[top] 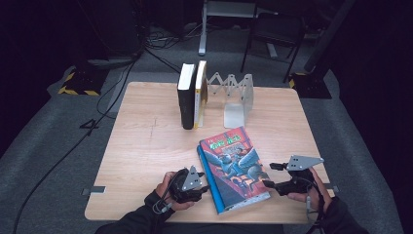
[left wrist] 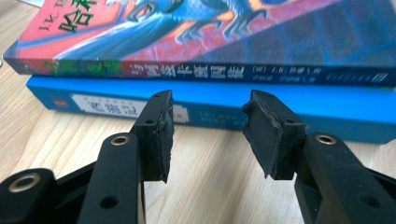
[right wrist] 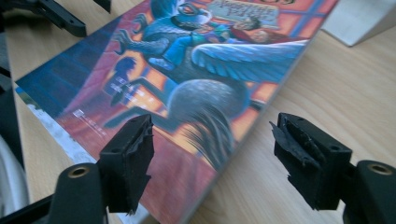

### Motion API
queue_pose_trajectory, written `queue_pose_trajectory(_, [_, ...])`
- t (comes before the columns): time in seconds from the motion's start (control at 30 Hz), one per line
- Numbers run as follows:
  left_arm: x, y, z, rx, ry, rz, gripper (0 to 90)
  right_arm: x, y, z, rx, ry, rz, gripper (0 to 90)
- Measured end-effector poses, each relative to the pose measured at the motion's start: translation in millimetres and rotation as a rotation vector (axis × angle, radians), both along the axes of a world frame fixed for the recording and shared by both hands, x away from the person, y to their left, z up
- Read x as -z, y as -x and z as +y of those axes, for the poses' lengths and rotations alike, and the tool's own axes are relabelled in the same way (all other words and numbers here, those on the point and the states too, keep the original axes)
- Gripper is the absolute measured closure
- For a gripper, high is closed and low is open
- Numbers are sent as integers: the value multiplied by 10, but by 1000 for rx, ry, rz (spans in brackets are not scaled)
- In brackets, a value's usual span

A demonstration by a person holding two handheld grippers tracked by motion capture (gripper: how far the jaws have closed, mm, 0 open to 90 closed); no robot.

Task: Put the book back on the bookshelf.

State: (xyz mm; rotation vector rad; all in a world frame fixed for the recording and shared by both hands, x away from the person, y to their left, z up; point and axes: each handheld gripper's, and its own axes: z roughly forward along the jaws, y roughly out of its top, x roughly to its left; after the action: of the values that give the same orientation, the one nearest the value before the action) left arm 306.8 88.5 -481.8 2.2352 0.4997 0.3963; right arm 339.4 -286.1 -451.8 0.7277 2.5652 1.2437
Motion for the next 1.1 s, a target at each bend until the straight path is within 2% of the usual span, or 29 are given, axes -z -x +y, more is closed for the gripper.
queue_pose_trajectory(0.07, [11, -18, 23, -10, -2, 0, 508, 42, -9, 70, -19, 28, 9, 262])
queue_pose_trajectory(0.1, [18, -29, 36, -11, -4, 3, 504, 68, -18, 86, -18, 27, 16, 253])
queue_pose_trajectory(0.3, [63, -53, 83, 0, -23, 33, 487, 144, -56, 69, -10, -33, 77, 227])
queue_pose_trajectory(0.37, [90, -52, 91, 8, -38, 49, 471, 154, -55, 74, -9, -38, 86, 222])
queue_pose_trajectory(0.43, [104, -58, 99, 4, -51, 57, 447, 135, -45, 79, -17, -19, 80, 223])
queue_pose_trajectory(0.53, [119, -73, 124, 0, -45, 73, 426, 130, -23, 86, -19, -12, 73, 223])
queue_pose_trajectory(0.63, [163, -102, 161, 0, -78, 95, 392, 138, -5, 101, -23, -18, 86, 214])
queue_pose_trajectory(0.77, [166, -131, 214, -14, -75, 100, 376, 137, 49, 145, -27, -15, 88, 204])
queue_pose_trajectory(1.1, [192, -260, 317, -51, -42, 143, 325, 137, 181, 264, -26, -10, 91, 190])
